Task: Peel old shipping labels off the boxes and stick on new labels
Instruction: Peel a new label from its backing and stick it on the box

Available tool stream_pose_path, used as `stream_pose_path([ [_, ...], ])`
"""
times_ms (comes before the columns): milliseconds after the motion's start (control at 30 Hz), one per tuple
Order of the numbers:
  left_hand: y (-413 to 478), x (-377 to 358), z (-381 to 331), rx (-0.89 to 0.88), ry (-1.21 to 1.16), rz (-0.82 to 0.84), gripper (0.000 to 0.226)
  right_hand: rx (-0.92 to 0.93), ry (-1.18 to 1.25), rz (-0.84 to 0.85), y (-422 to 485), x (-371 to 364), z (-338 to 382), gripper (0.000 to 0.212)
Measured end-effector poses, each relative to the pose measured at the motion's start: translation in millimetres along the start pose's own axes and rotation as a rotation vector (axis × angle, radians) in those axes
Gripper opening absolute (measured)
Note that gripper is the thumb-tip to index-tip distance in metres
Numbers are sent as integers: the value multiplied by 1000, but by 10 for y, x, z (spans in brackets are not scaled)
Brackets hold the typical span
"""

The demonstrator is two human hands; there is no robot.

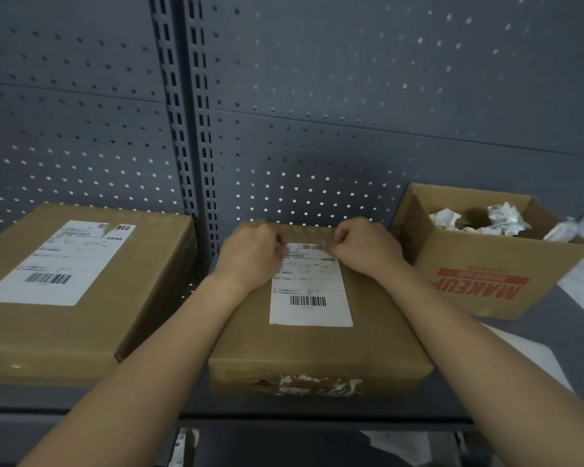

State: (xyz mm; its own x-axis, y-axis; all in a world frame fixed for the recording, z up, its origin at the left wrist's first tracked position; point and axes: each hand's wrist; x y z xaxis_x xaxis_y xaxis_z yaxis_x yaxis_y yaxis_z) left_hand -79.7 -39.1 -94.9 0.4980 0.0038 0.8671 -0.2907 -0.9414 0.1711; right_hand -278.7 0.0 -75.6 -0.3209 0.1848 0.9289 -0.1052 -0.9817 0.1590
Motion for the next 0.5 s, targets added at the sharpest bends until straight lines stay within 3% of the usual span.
stream_pose_path([
  [133,18,41,-24,-5,22,50,23,-17,-27,-1,11,7,15,28],
  [333,-71,-47,18,-46,19,-37,22,-22,-82,-27,-40,-10,85,31],
  [500,-238,73,17,-75,170,66,36,127,-85,-108,-320,-36,98,29],
])
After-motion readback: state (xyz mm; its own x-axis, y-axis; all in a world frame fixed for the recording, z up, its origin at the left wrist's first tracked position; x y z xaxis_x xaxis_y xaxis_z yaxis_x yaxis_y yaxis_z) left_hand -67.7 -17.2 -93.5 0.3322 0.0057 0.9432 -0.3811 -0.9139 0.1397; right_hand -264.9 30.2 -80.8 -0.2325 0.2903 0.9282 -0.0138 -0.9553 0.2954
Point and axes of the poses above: each hand's wrist, its own y-axis towards the middle knuckle, its own x-axis out of the back of the hand, z = x × y, and after that the axes turned 10 degrees about x, right-handed
